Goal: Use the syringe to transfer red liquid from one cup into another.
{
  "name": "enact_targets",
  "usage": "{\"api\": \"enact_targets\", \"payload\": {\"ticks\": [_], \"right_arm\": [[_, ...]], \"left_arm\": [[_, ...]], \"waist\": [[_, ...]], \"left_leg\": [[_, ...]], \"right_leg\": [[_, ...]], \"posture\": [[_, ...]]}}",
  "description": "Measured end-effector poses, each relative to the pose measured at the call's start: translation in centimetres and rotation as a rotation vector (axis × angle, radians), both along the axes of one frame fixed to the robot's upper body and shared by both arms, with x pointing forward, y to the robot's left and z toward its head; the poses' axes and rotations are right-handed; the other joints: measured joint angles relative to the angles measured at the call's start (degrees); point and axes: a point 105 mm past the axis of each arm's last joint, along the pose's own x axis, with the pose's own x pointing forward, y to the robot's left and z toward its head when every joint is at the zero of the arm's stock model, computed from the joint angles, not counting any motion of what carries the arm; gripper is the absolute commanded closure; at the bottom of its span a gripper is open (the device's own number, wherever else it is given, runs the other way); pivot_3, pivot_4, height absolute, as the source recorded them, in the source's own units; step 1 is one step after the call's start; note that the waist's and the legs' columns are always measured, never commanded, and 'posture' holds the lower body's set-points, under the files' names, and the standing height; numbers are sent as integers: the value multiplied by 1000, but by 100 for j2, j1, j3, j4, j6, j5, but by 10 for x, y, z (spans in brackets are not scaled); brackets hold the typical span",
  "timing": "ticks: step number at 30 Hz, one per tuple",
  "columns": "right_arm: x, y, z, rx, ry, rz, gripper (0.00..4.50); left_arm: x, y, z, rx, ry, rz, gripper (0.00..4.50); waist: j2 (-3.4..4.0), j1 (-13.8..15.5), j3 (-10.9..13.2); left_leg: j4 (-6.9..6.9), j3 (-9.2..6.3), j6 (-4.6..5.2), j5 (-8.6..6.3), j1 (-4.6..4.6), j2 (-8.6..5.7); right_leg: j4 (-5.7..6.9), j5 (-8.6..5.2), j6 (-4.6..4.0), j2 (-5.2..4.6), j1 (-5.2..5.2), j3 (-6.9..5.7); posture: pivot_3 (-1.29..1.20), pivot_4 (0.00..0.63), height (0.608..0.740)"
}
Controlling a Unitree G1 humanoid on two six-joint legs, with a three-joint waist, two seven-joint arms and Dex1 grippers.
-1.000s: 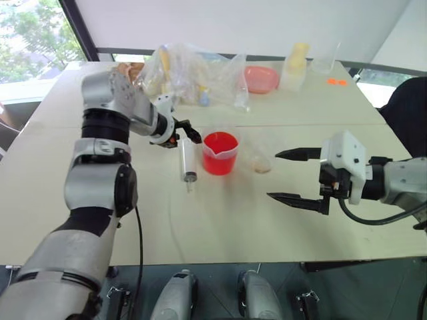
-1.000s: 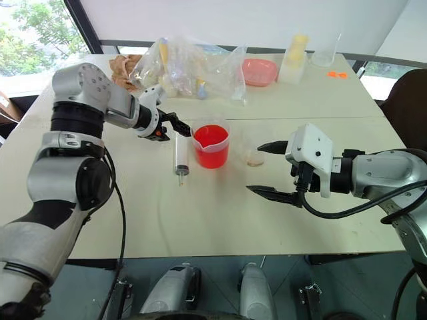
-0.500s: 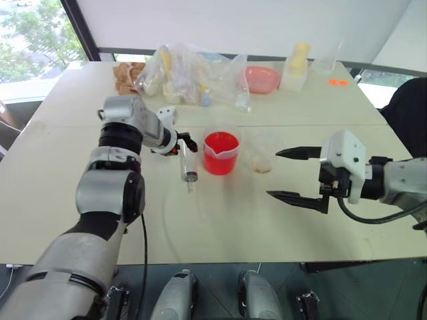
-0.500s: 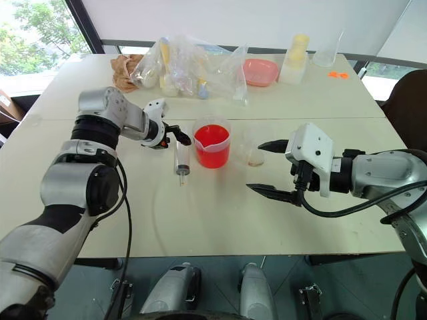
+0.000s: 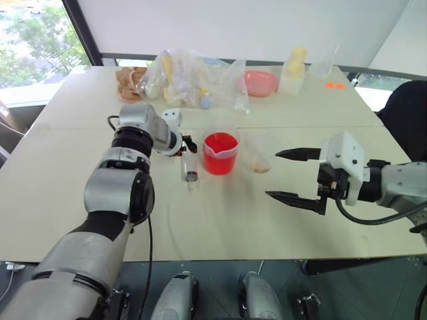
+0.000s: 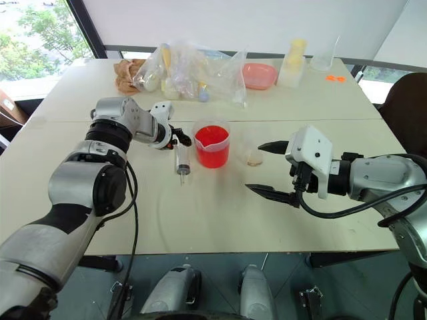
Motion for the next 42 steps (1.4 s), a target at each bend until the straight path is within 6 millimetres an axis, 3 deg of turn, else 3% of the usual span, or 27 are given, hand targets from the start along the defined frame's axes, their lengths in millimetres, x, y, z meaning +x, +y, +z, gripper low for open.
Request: {"api": "enact_targets", "payload": {"ticks": [3, 11, 14, 16, 19, 20, 22, 23, 25, 28, 30, 33, 38, 42], "right_arm": [[0, 0, 0, 0, 0, -1, 0], [0, 1, 0, 7, -2, 1, 0], [0, 0, 0, 9, 2, 1, 0], [0, -1, 2, 30, 15, -3, 0], [2, -6, 16, 77, -1, -22, 0], [4, -8, 22, 90, -14, -29, 0], [14, -17, 42, 128, -83, -77, 0], [21, -26, 52, 146, -129, -118, 0], [37, -43, 69, 161, -227, -216, 0], [58, -51, 93, 179, -389, -303, 0], [70, -45, 111, 216, -492, -324, 0], [79, -36, 126, 237, -590, -335, 0], [87, -13, 138, 290, -687, -309, 0], [96, 2, 131, 280, -705, -286, 0]], "left_arm": [[0, -5, -1, -17, 3, -10, 2823], [0, -1, 0, -44, 6, 11, 2945], [-1, 13, 7, -46, 22, 37, 2945], [2, 35, 33, -48, -39, 56, 2945], [10, 57, 113, -34, -312, 21, 2945], [12, 58, 139, -17, -432, -7, 2945], [11, 67, 199, 65, -849, -68, 2945], [1, 68, 218, 59, -980, -133, 2945], [-18, 56, 231, -95, -1095, -295, 2945], [-33, 33, 219, -291, -1147, -489, 2945], [-36, 25, 198, -368, -1126, -565, 2945], [-37, 20, 188, -424, -1114, -622, 2945], [-41, 3, 181, -519, -1117, -720, 2945], [-43, -22, 174, -572, -1117, -786, 2945]], "waist": [[0, -9, 0], [-1, -29, 1], [-12, -70, 11], [-28, -124, 26], [-32, -137, 28], [-25, -124, 24], [-20, -117, 25], [-20, -121, 25], [-12, -127, 20], [-11, -72, 20], [-11, -83, 22], [-16, -134, 25], [-17, -145, 25], [-17, -140, 25]], "left_leg": [[0, 1, 0, 0, 0, 2], [0, 2, -2, 1, 3, 4], [-1, 4, -2, 1, -7, 3], [0, 3, -6, 3, -34, 3], [6, 2, -32, 20, -98, 5], [4, 3, -46, 28, -96, 5], [-3, 8, -50, 28, -97, 7], [-5, 8, -50, 28, -97, 9], [-4, 16, -50, 28, -96, 8], [-1, 14, -43, 27, -94, 9], [0, 16, -40, 26, -96, 7], [-1, 15, -45, 29, -101, 6], [0, 19, -42, 28, -101, 5], [2, 18, -33, 24, -101, 3]], "right_leg": [[-2, 0, 0, 0, 0, 0], [2, 0, 0, 4, -2, 0], [5, 1, 0, 7, -17, 0], [19, 2, -3, 8, -47, 1], [54, 5, -7, 3, -123, 7], [50, 4, -7, 2, -120, 8], [28, 5, -10, -5, -124, 16], [17, 8, -13, -3, -121, 15], [11, 9, -14, -4, -119, 15], [11, 12, -18, -1, -115, 11], [14, 15, -21, 6, -119, 11], [14, 15, -21, 15, -121, 8], [8, 15, -21, 14, -119, 8], [8, 15, -21, 14, -116, 8]], "posture": [[0, 150, 740], [0, 150, 740], [0, 150, 740], [0, 150, 740], [0, 150, 740], [0, 150, 740], [0, 150, 740], [0, 150, 740], [0, 150, 740], [0, 150, 740], [0, 150, 740], [0, 150, 740], [0, 150, 740], [0, 150, 740]]}}
